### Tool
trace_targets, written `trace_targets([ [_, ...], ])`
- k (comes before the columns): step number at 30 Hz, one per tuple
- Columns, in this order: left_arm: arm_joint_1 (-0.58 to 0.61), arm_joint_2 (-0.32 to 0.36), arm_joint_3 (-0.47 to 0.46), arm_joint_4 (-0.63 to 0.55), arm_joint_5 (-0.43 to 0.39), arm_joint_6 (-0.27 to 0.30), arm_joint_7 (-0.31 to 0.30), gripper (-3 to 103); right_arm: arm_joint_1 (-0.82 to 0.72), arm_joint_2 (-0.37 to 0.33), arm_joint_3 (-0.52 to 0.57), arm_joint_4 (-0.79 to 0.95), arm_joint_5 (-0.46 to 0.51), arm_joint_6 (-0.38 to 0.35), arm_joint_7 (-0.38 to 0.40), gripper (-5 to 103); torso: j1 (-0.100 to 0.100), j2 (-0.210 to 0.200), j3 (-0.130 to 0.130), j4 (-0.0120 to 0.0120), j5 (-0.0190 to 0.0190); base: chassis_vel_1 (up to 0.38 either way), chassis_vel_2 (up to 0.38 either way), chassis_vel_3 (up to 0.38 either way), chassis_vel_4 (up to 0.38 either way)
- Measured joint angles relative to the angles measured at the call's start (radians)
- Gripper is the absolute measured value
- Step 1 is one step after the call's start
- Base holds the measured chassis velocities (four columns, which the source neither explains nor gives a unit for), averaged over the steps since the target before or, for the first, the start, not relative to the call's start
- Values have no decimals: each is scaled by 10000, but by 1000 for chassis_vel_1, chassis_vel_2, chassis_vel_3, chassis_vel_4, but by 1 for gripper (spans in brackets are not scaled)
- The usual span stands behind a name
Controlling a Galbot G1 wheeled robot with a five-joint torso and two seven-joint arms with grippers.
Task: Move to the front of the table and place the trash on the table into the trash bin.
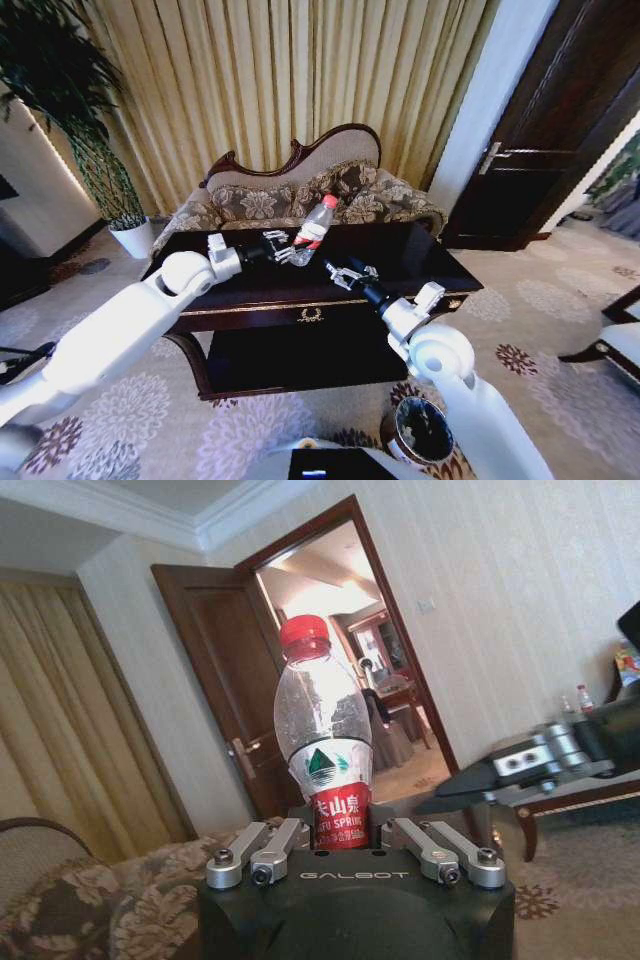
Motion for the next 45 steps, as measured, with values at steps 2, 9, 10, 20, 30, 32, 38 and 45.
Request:
trace_targets([
  [2,-79,-41,140,-12,-10,56,-39,26,47,59,24,-52,-17,40,0,100,0,0,0,0,0,0,0,0,0],
  [9,-312,-239,547,-52,-15,180,-147,26,174,119,238,161,-1,73,0,100,0,0,-1,0,-2,0,0,0,0],
  [10,-312,-254,558,-56,-16,188,-155,26,171,117,255,194,1,74,0,100,0,1,-1,0,-2,0,0,0,0],
  [20,-464,-459,880,-222,-59,446,-539,26,257,250,110,211,-153,68,1,100,0,2,-1,0,-2,0,0,0,0],
  [30,-751,-685,1437,-423,-192,700,-809,26,167,187,291,493,-138,44,0,100,0,1,-1,0,-2,0,0,0,0],
  [32,-796,-710,1482,-421,-192,703,-814,26,146,187,302,565,-137,41,0,100,0,1,0,0,-2,0,0,0,0],
  [38,-1106,-817,1765,-455,-220,774,-952,26,112,199,320,674,-196,38,28,100,0,2,0,-1,-1,0,0,0,0],
  [45,-1500,-728,2391,-867,-522,943,-1221,26,114,199,237,621,-382,44,35,100,0,1,-1,-1,-1,0,0,0,0],
])
